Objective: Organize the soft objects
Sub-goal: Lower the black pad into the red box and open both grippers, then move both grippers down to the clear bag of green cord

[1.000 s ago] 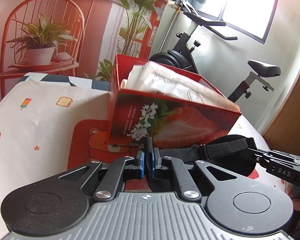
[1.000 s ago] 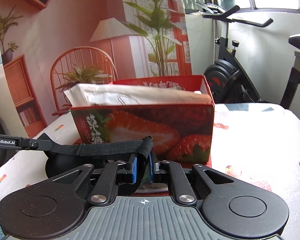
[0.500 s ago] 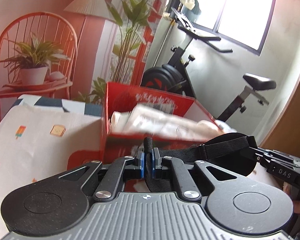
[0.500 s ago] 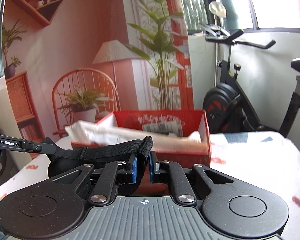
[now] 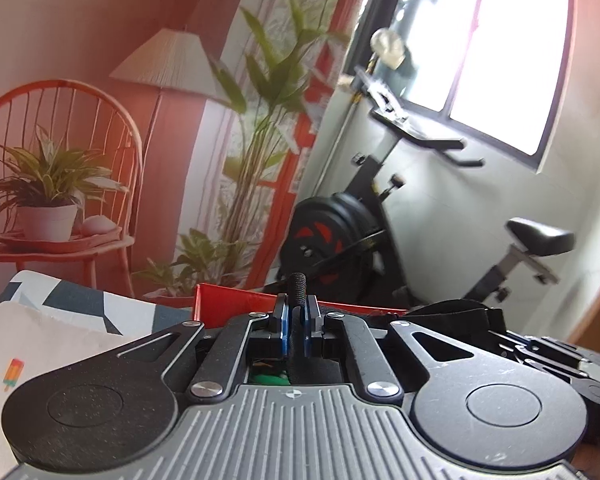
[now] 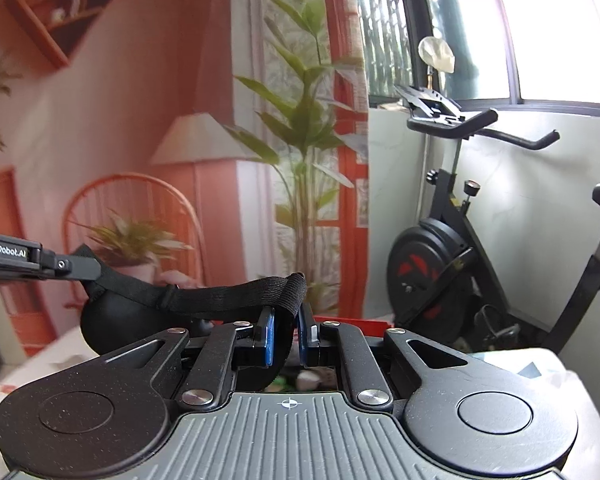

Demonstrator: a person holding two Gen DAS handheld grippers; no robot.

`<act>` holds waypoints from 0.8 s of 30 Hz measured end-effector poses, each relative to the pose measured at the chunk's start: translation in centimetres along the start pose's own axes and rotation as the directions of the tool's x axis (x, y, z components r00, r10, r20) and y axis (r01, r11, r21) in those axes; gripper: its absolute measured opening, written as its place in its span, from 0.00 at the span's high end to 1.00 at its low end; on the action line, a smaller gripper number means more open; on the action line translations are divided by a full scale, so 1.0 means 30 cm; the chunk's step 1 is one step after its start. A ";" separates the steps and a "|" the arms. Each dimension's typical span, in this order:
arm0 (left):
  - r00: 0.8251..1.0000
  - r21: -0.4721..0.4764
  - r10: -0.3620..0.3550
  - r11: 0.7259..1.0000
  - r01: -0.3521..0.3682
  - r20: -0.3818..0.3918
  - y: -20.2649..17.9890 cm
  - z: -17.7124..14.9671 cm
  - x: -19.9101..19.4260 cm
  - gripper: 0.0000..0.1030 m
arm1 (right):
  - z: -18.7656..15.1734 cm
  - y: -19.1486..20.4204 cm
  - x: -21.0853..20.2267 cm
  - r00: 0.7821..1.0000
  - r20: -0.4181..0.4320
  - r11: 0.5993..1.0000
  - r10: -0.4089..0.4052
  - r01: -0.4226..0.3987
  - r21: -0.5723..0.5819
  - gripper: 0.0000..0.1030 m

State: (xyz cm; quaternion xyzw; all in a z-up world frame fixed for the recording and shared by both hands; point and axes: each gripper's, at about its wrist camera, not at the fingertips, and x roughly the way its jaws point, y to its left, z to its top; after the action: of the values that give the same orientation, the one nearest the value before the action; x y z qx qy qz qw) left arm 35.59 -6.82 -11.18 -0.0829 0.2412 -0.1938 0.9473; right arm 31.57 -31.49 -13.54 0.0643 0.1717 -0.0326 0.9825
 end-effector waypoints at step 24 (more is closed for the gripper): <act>0.984 0.063 -0.101 0.992 0.111 -0.150 0.050 -0.207 -0.123 0.41 | -0.265 0.022 -0.162 0.997 -0.069 0.999 0.032 -0.035 -0.031 0.47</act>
State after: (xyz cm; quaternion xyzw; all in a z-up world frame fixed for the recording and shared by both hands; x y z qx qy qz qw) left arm 30.07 -4.36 -15.40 -0.0475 0.2983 -0.2580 0.9177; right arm 24.43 -29.53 -19.21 0.0525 0.2044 -0.0112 0.9774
